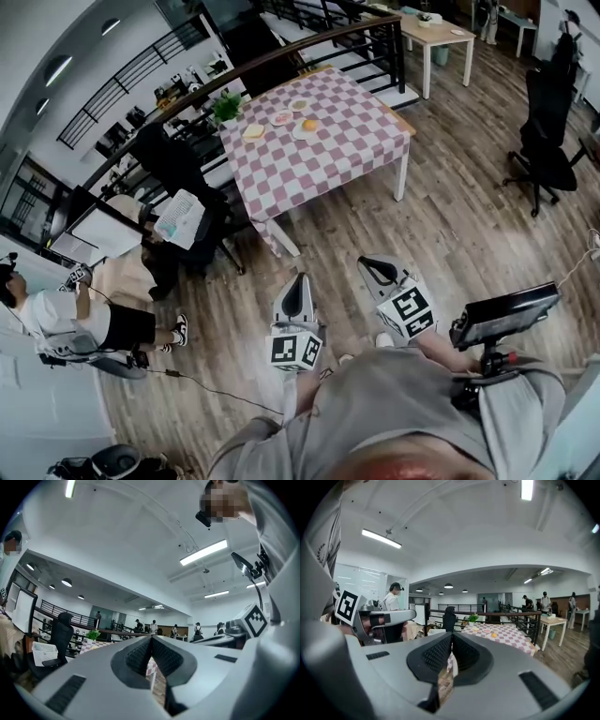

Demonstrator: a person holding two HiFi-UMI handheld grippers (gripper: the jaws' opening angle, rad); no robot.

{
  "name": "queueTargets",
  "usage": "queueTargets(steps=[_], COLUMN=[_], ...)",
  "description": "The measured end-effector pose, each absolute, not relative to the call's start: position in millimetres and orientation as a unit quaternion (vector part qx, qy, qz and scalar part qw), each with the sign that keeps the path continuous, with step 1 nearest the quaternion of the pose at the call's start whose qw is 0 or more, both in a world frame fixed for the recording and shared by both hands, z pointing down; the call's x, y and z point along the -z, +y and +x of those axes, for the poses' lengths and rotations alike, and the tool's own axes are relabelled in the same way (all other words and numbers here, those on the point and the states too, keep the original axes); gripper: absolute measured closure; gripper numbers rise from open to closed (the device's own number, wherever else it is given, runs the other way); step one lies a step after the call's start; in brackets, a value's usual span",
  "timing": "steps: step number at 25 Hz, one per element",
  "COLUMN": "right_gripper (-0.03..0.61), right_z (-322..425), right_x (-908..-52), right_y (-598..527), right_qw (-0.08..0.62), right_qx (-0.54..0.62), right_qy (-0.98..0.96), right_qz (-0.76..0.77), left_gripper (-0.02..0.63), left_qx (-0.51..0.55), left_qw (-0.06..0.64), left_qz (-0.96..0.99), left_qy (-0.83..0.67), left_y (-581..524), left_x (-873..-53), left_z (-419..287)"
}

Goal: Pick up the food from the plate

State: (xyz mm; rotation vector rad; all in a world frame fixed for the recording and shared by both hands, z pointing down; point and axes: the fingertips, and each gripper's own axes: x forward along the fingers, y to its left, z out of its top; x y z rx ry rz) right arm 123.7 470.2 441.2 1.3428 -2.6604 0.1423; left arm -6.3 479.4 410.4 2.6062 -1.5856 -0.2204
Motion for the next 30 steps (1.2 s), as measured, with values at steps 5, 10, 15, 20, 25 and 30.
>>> queueTargets(steps=[5, 10, 15, 20, 25, 30], right_gripper=[0.563, 0.563, 0.563, 0.563, 0.563, 0.563], right_z=[119.5, 118.9, 122.5, 132.7, 132.4, 128.5], right_x=[-471.9, -486.9, -476.8, -472.0, -471.7, -472.7], right_y=[474.9, 476.7, 467.9, 449.3, 433.7, 408.7], right_qw=[0.111, 0.110, 0.091, 0.080, 0.077, 0.076], right_qx=[-0.083, -0.083, -0.082, -0.083, -0.079, -0.078], right_qy=[-0.906, -0.923, -0.933, -0.930, -0.928, -0.926], right_qz=[0.399, 0.358, 0.339, 0.350, 0.356, 0.363], left_gripper=[0.604, 0.604, 0.604, 0.604, 0.604, 0.604], left_qx=[0.059, 0.045, 0.035, 0.047, 0.058, 0.069], left_qw=[0.027, 0.010, 0.002, -0.015, -0.028, -0.025], left_qz=[0.841, 0.821, 0.819, 0.827, 0.829, 0.825], left_qy=[-0.538, -0.569, -0.573, -0.559, -0.556, -0.560], left_y=[482.6, 486.0, 491.9, 482.7, 467.1, 436.4], left_x=[-409.6, -419.0, -415.6, -405.4, -406.8, -406.6], left_z=[2.5, 14.9, 28.2, 39.2, 42.3, 33.0])
